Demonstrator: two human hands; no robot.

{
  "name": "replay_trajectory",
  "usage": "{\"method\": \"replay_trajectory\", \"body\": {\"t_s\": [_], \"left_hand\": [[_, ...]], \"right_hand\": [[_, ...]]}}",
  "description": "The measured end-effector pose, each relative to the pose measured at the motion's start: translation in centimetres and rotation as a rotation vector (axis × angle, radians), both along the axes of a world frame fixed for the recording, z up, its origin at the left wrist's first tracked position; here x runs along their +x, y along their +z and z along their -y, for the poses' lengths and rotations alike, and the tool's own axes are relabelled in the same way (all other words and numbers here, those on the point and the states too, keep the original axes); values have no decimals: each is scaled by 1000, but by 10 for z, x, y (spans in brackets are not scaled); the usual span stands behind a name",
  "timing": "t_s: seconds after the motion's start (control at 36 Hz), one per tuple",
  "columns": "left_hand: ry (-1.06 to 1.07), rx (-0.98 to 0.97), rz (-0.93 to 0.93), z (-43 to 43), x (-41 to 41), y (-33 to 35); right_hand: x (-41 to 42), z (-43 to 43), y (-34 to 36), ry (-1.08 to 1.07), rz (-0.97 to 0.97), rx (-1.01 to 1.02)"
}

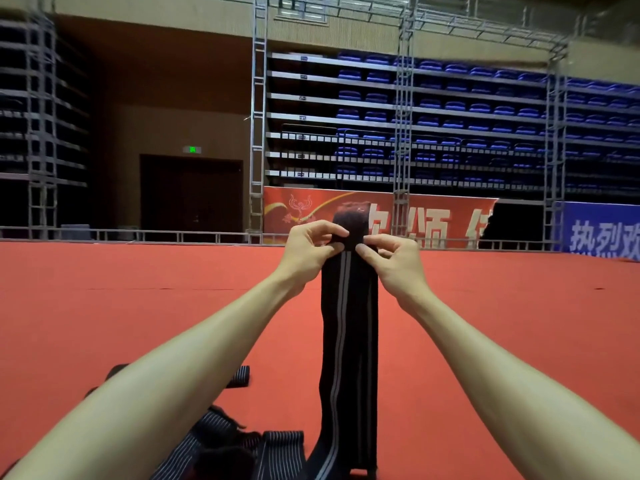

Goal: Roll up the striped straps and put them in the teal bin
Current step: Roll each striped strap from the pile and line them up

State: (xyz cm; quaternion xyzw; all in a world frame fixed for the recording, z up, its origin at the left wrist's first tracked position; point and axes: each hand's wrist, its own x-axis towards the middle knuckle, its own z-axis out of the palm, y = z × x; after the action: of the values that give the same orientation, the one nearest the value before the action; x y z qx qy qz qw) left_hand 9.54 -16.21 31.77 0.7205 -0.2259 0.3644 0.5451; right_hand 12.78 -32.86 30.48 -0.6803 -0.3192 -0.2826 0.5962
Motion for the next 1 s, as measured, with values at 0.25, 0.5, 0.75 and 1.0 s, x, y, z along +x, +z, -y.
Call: {"method": "replay_trajectory", "body": {"t_s": [0.25,0.5,0.75,1.0], "left_hand": [[-83,-139,5,-3,-1,14],[-43,-217,5,-3,2,11],[16,-129,31,-4,-1,7],[-55,-186,-65,-3,-6,10]], "right_hand": [[0,2,0,7,43,-31],[-5,2,-2,3,72,-88],[-6,-10,11,-56,128,-51],[-10,-11,9,-80,140,-36]]}}
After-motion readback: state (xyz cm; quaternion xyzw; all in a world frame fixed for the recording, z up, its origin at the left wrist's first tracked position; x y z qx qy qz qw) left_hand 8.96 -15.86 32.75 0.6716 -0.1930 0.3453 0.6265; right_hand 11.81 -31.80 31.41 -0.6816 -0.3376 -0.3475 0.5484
